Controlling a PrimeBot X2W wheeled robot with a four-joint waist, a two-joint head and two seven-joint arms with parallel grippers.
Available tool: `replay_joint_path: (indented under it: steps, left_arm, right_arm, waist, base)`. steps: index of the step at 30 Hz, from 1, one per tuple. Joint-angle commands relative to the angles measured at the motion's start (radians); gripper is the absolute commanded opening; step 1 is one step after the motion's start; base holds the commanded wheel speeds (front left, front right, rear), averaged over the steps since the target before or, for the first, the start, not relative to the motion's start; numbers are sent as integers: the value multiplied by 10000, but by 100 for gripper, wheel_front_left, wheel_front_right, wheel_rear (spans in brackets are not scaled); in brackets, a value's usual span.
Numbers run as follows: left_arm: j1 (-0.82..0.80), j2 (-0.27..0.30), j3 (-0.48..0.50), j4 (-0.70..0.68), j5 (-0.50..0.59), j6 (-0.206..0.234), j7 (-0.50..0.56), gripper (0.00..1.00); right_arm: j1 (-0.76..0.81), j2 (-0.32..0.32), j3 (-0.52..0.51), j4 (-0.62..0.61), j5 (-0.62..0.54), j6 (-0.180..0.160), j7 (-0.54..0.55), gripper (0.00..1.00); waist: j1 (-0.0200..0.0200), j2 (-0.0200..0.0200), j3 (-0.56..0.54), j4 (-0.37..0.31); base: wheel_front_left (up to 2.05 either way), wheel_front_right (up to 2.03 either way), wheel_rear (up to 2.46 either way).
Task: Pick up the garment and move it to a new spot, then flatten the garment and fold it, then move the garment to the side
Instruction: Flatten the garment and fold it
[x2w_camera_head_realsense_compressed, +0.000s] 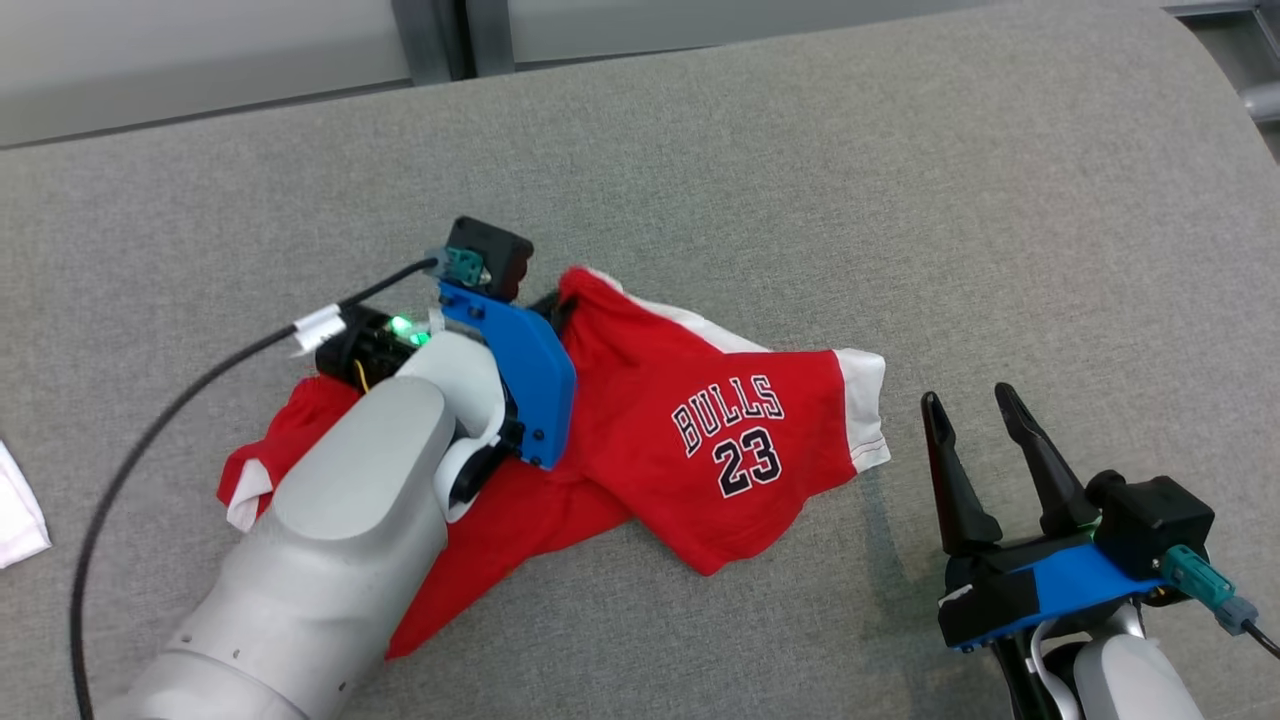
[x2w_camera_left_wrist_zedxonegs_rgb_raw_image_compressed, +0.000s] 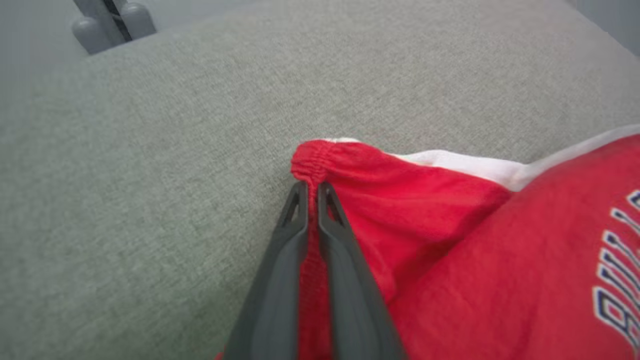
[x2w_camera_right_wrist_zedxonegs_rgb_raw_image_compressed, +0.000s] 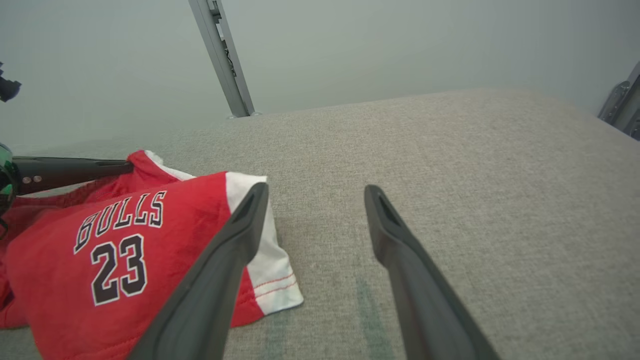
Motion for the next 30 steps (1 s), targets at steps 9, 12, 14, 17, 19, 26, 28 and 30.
replay_joint_path:
  steps: [9, 12, 14, 17, 19, 26, 28, 30]
  left_arm:
    - [-502, 154, 92, -947, 604, 307, -2605, 0]
    - [197, 515, 141, -1921, 719, 677, -3146, 0]
    - [898, 849, 199, -2794, 665, 994, -3271, 0]
    - [2375, 1478, 292, -4092, 412, 1564, -3102, 0]
    - [3506, 1860, 353, -4835, 184, 1984, -2959, 0]
    - [6265, 2478, 847, -6052, -835, 3083, -2982, 0]
    - [6434, 2490, 884, -6125, -850, 3123, -3118, 0]
    - [6536, 2367, 860, -6163, -924, 3040, -3266, 100]
  right_arm:
    - [239, -11, -325, 169, -71, 1, -56, 100]
    - [362, -9, -401, 128, -102, 1, 4, 100]
    - [481, -11, -447, 97, -111, 1, 47, 100]
    - [584, -11, -450, 28, -96, 1, 122, 100]
    - [632, -11, -481, -15, -95, 1, 137, 100]
    - [743, -12, -628, -241, -217, 1, 324, 100]
    - [757, -9, -650, -320, -257, 1, 363, 100]
    - [748, -14, -679, -378, -316, 1, 435, 100]
  waist:
    - [-1, -2, -736, 452]
    - [-1, -2, -984, 718]
    - [-1, -2, -1124, 892]
    - [-1, -2, -1255, 1126]
    - [-1, -2, -1294, 1258]
    - [-1, -2, -1375, 1646]
    - [-1, -2, -1385, 1717]
    - [-1, -2, -1399, 1743]
  base:
    - [0, 0, 0]
    - [0, 0, 0]
    - [0, 0, 0]
    - [0, 0, 0]
    - [0, 0, 0]
    - [0, 0, 0]
    - [0, 0, 0]
    - [0, 0, 0]
